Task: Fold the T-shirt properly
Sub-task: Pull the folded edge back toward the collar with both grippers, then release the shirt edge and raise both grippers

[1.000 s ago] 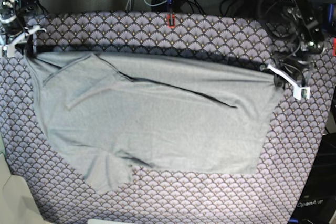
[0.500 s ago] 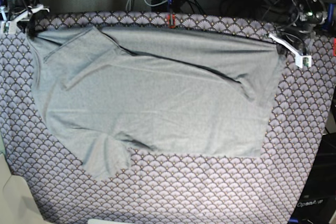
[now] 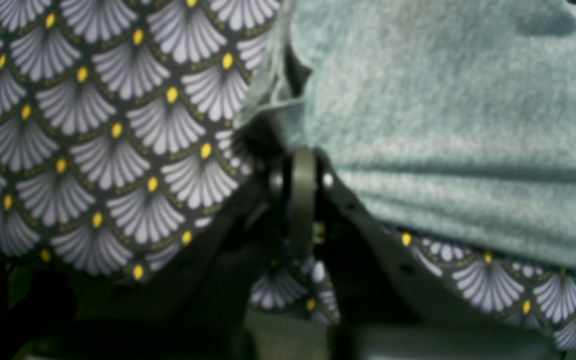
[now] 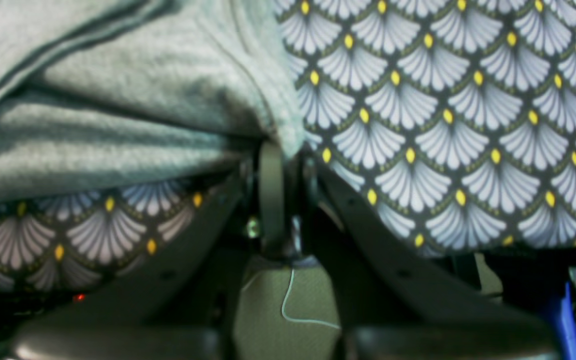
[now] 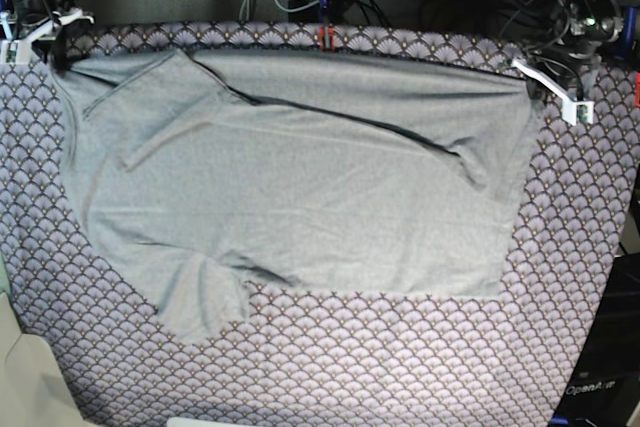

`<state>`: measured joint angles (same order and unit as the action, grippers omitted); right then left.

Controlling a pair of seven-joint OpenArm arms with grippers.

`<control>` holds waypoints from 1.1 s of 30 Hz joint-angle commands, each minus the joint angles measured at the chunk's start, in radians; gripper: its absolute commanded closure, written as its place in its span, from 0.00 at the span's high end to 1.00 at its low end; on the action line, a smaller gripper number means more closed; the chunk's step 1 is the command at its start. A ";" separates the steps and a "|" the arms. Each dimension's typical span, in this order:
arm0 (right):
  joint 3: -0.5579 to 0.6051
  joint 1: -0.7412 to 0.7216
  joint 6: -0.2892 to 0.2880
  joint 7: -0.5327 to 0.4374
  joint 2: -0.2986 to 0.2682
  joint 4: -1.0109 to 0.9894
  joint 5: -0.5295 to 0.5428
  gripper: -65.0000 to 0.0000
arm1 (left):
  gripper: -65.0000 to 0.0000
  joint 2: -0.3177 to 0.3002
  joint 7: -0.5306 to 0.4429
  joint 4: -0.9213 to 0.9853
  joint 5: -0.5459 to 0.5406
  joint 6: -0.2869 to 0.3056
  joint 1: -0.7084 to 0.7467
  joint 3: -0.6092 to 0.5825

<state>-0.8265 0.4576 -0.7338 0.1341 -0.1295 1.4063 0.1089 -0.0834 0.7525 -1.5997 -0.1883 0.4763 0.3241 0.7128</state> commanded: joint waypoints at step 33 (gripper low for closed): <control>-0.202 -0.032 0.036 -0.026 0.011 0.028 0.012 0.47 | 0.37 0.021 -0.011 -0.012 0.026 0.222 -0.035 0.161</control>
<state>-1.0206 0.4160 -0.6987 0.1345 -0.1028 1.4143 0.1047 -0.0517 0.7593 -1.5917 -0.1474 0.6998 0.2897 0.8688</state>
